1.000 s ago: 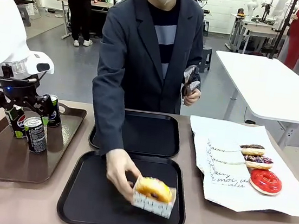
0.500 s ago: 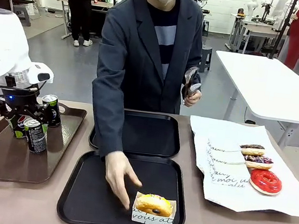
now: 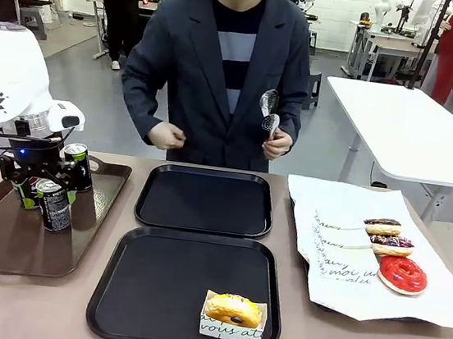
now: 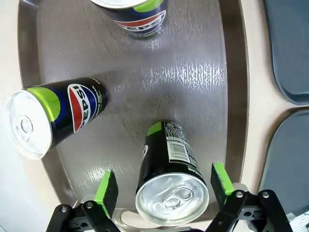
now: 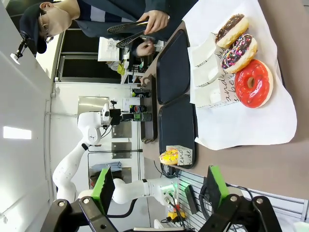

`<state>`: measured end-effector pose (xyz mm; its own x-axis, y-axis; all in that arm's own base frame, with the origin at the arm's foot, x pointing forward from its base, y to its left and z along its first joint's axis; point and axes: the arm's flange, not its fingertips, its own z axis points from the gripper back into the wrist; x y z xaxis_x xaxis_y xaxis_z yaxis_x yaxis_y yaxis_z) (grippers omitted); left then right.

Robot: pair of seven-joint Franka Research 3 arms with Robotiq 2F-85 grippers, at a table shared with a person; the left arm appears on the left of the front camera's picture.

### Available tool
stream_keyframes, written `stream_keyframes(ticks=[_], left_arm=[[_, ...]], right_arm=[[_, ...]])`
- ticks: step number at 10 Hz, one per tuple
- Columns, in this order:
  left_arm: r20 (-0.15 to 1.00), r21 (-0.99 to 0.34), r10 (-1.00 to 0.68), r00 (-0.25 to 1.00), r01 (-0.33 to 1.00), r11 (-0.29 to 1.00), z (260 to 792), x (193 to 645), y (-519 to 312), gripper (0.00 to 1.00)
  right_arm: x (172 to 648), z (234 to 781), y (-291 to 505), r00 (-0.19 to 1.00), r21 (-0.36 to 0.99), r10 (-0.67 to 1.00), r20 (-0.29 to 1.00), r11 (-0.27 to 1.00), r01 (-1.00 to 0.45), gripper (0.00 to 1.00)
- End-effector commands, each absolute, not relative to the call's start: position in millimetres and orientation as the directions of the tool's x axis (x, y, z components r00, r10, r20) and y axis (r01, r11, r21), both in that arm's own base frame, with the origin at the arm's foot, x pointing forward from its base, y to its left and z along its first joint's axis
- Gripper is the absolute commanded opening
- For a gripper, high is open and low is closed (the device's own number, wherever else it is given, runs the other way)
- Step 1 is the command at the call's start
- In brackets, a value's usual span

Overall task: Set up donuts and drinks on trays.
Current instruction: Pick up one Pepsi coke and place it on the Flat Tray.

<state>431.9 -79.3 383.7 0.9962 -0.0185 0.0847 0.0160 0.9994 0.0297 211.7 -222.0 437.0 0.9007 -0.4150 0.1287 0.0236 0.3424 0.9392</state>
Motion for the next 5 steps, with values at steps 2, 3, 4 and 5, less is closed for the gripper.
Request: stream_keyframes(ticks=[2, 3, 4, 5], left_arm=[[0.106, 0.031, 0.009, 0.994, -0.012, 0.999, 384.0, 441.1, -79.3, 1.00], [0.111, 0.026, 0.007, 0.994, -0.010, 1.000, 383.7, 441.0, -79.1, 0.64], [0.112, 0.022, 0.003, 0.994, -0.006, 1.000, 383.4, 440.0, -79.3, 0.45], [0.109, 0.021, 0.003, 0.994, -0.005, 1.000, 383.8, 440.0, -78.4, 0.09]], right_arm=[[211.9, 436.4, -222.3, 0.901, 0.943, -0.412, 0.139, 0.333, 0.007, 1.00], [211.9, 436.4, -222.3, 0.901, 0.943, -0.412, 0.139, 0.333, 0.007, 1.00], [211.9, 436.4, -222.3, 0.901, 0.943, -0.412, 0.139, 0.333, 0.007, 1.00], [211.9, 436.4, -222.3, 0.901, 0.943, -0.412, 0.139, 0.333, 0.007, 1.00]])
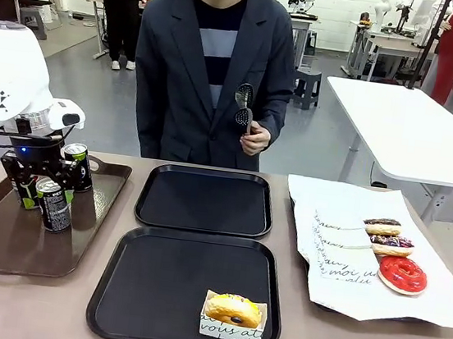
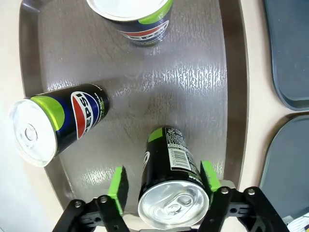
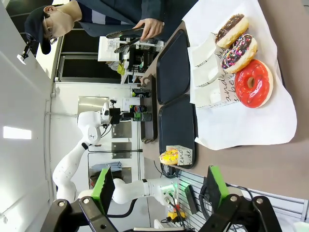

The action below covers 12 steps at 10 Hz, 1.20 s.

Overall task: Set up donuts and drinks on trays.
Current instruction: Pick up one Pepsi coke and place it on the Flat Tray.

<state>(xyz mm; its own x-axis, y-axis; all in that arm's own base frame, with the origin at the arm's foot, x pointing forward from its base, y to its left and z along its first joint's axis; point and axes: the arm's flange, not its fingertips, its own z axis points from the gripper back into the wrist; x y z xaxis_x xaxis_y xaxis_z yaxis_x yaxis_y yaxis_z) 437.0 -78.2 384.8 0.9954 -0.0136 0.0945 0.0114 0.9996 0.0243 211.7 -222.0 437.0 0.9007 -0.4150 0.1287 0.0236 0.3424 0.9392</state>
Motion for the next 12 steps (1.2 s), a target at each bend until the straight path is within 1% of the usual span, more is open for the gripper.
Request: stream_keyframes(ticks=[1, 3, 4, 5, 6, 8, 10, 12], left_arm=[[0.104, 0.023, 0.003, 0.995, -0.006, 1.000, 385, 441, -79, 0.00], [0.088, 0.030, 0.008, 0.996, -0.011, 0.999, 386, 441, -78, 0.00], [0.081, 0.034, 0.012, 0.997, -0.014, 0.999, 387, 440, -78, 0.11], [0.077, 0.043, 0.014, 0.997, -0.017, 0.999, 389, 440, -78, 0.03], [0.066, 0.050, 0.007, 0.998, -0.010, 0.999, 395, 437, -79, 0.00], [0.044, 0.034, 0.016, 0.999, -0.018, 0.999, 427, 426, -84, 0.00], [0.069, 0.014, -0.018, 0.997, 0.017, 1.000, 475, 402, -93, 0.00], [0.117, 0.001, -0.040, 0.992, 0.040, 0.999, 514, 384, -99, 0.00]], right_arm=[[212, 436, -222, 0.901, 0.943, -0.412, 0.139, 0.333, 0.007, 1.00], [212, 436, -222, 0.901, 0.943, -0.412, 0.139, 0.333, 0.007, 1.00], [212, 436, -222, 0.901, 0.943, -0.412, 0.139, 0.333, 0.007, 1.00], [212, 436, -222, 0.901, 0.943, -0.412, 0.139, 0.333, 0.007, 1.00], [212, 436, -222, 0.901, 0.943, -0.412, 0.139, 0.333, 0.007, 1.00], [212, 436, -222, 0.901, 0.943, -0.412, 0.139, 0.333, 0.007, 1.00], [212, 436, -222, 0.901, 0.943, -0.412, 0.139, 0.333, 0.007, 1.00], [212, 436, -222, 0.901, 0.943, -0.412, 0.139, 0.333, 0.007, 1.00]])
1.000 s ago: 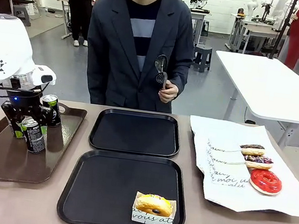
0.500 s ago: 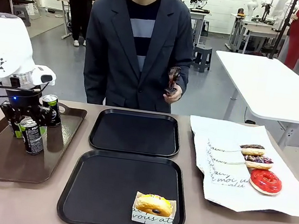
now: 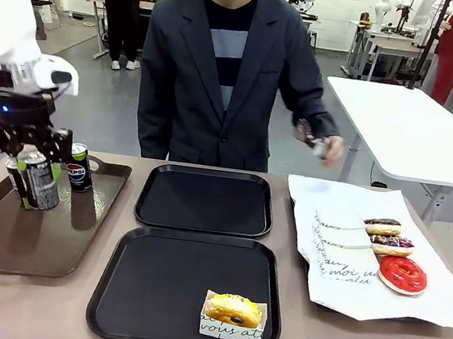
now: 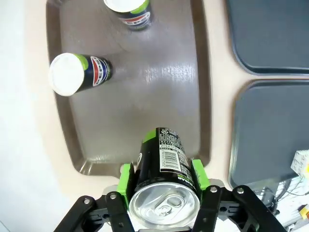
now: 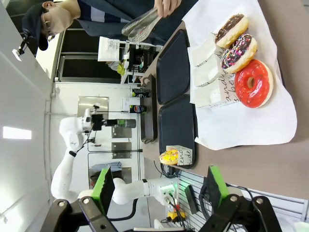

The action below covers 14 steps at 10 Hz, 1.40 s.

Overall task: Set up donuts and drinks on trays.
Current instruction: Pick up one Pepsi coke and place it on the Flat Tray.

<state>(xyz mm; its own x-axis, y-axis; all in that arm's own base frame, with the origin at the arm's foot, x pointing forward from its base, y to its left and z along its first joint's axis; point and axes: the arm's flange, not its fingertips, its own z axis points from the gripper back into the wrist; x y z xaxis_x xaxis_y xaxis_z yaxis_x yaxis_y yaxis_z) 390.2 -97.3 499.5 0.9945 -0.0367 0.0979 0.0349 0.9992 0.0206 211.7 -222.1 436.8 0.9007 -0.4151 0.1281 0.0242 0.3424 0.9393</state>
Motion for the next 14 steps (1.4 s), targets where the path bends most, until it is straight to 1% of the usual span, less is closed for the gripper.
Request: stream_keyframes(ticks=[1, 3, 4, 8, 9, 10, 11, 14], left_arm=[[0.135, -0.016, -0.041, 0.990, 0.044, 0.999, 526, 381, -99, 0.00], [0.131, -0.015, -0.011, 0.991, 0.013, 1.000, 528, 378, -91, 0.00], [0.138, 0.000, -0.035, 0.990, 0.035, 0.999, 532, 375, -100, 0.00], [0.138, 0.000, -0.035, 0.990, 0.035, 0.999, 532, 375, -100, 0.00], [0.131, 0.001, -0.033, 0.991, 0.033, 0.999, 530, 375, -100, 0.58], [0.158, 0.041, -0.086, 0.984, 0.080, 0.996, 526, 369, -130, 0.58], [0.158, 0.045, -0.152, 0.976, 0.147, 0.988, 520, 361, -165, 0.58], [0.128, 0.023, -0.307, 0.943, 0.306, 0.952, 488, 319, -243, 0.58]], right_arm=[[212, 436, -222, 0.901, 0.943, -0.412, 0.139, 0.333, 0.007, 1.00], [212, 436, -222, 0.901, 0.943, -0.412, 0.139, 0.333, 0.007, 1.00], [212, 436, -222, 0.901, 0.943, -0.412, 0.139, 0.333, 0.007, 1.00], [212, 436, -222, 0.901, 0.943, -0.412, 0.139, 0.333, 0.007, 1.00], [212, 436, -222, 0.901, 0.943, -0.412, 0.139, 0.333, 0.007, 1.00], [212, 436, -222, 0.901, 0.943, -0.412, 0.139, 0.333, 0.007, 1.00], [212, 436, -222, 0.901, 0.943, -0.412, 0.139, 0.333, 0.007, 1.00], [212, 436, -222, 0.901, 0.943, -0.412, 0.139, 0.333, 0.007, 1.00]])
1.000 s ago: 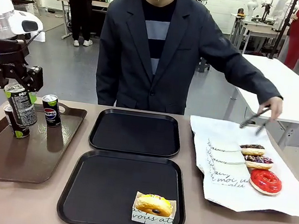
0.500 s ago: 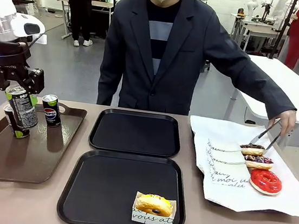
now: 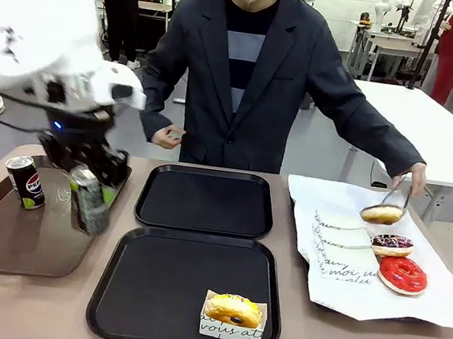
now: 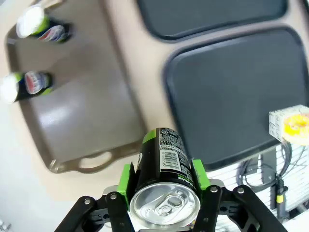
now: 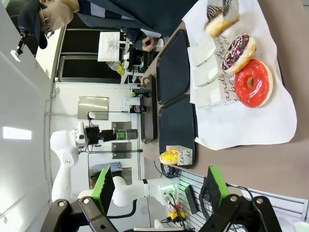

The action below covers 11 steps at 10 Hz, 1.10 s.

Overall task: Set up donuts and drinks on trays.
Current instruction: Pick up one Pepsi coke and place it on the Flat Tray.

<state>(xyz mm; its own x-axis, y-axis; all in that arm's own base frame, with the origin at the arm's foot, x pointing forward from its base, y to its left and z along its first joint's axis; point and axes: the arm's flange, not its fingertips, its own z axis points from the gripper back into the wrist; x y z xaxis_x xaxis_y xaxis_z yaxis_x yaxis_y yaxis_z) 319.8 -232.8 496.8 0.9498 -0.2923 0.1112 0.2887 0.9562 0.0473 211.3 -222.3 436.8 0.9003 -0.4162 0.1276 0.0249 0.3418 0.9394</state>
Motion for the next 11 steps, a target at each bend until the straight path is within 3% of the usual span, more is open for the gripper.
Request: stream_keyframes(ticks=[1, 4, 7, 11], left_arm=[[0.123, 0.004, -0.361, 0.924, 0.364, 0.932, 476, 310, -268, 0.58], [0.122, -0.079, -0.437, 0.891, 0.448, 0.890, 442, 311, -315, 0.58], [0.093, -0.011, -0.423, 0.901, 0.426, 0.905, 403, 324, -330, 0.58], [0.106, 0.012, -0.440, 0.892, 0.441, 0.897, 392, 330, -332, 0.58]], right_arm=[[212, 436, -222, 0.901, 0.943, -0.412, 0.139, 0.333, 0.007, 1.00], [212, 436, -222, 0.901, 0.943, -0.412, 0.139, 0.333, 0.007, 1.00], [212, 436, -222, 0.901, 0.943, -0.412, 0.139, 0.333, 0.007, 1.00], [212, 436, -222, 0.901, 0.943, -0.412, 0.139, 0.333, 0.007, 1.00]])
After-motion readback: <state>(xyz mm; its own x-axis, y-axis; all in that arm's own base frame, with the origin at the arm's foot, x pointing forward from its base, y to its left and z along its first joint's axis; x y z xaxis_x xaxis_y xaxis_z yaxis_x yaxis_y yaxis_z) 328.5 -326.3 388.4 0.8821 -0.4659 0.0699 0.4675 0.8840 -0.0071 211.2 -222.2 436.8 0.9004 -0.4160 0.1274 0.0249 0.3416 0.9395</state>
